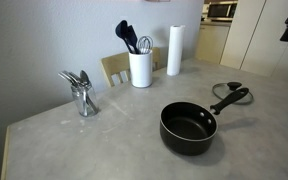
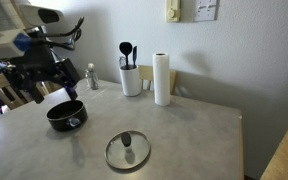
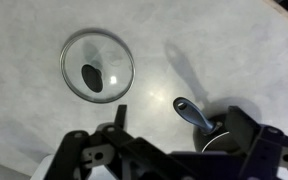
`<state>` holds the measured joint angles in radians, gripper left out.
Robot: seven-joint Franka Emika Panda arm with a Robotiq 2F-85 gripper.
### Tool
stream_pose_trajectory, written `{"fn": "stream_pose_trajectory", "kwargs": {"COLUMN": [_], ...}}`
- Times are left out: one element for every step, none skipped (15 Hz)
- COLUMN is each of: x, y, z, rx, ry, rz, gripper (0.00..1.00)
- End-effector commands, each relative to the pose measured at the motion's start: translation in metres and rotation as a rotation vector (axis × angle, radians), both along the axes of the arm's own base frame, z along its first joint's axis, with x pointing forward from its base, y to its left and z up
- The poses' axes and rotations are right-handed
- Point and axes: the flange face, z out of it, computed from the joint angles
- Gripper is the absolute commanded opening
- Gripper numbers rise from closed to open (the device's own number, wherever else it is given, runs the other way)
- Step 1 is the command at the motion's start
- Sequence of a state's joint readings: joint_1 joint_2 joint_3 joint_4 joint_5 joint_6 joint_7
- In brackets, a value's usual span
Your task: Put the glass lid on top of the black pot
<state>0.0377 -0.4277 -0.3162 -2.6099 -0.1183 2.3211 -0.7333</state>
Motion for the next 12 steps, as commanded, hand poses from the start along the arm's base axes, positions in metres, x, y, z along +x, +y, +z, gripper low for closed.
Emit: {"fn": "stream_pose_trajectory", "kwargs": {"x": [0.013, 0.016, 0.019, 0.024, 0.029, 0.034, 0.041, 0.048, 0.055, 0.062, 0.068, 0.074], "y": [-0.011, -0.017, -0.024, -0.032, -0.040, -0.048, -0.058, -0.067, -0.075, -0.082, -0.088, -0.093], "z": [-0.012, -0.017, -0.022, -0.027, -0.033, -0.038, -0.046, -0.053, -0.063, -0.075, -0.087, -0.096], "rx": [-0.069, -0.086, -0.095, -0.104, -0.115, -0.122, -0.124, -0.124, -0.118, -0.106, -0.088, -0.065], "ry": [0.027, 0.042, 0.061, 0.072, 0.079, 0.082, 0.077, 0.069, 0.064, 0.062, 0.066, 0.070], "rz": [0.073, 0.105, 0.147, 0.180, 0.212, 0.248, 0.273, 0.290, 0.300, 0.301, 0.295, 0.280], "gripper": [1.00, 1.00, 1.00, 1.00, 1.00, 1.00, 1.00, 1.00, 1.00, 1.00, 1.00, 1.00]}}
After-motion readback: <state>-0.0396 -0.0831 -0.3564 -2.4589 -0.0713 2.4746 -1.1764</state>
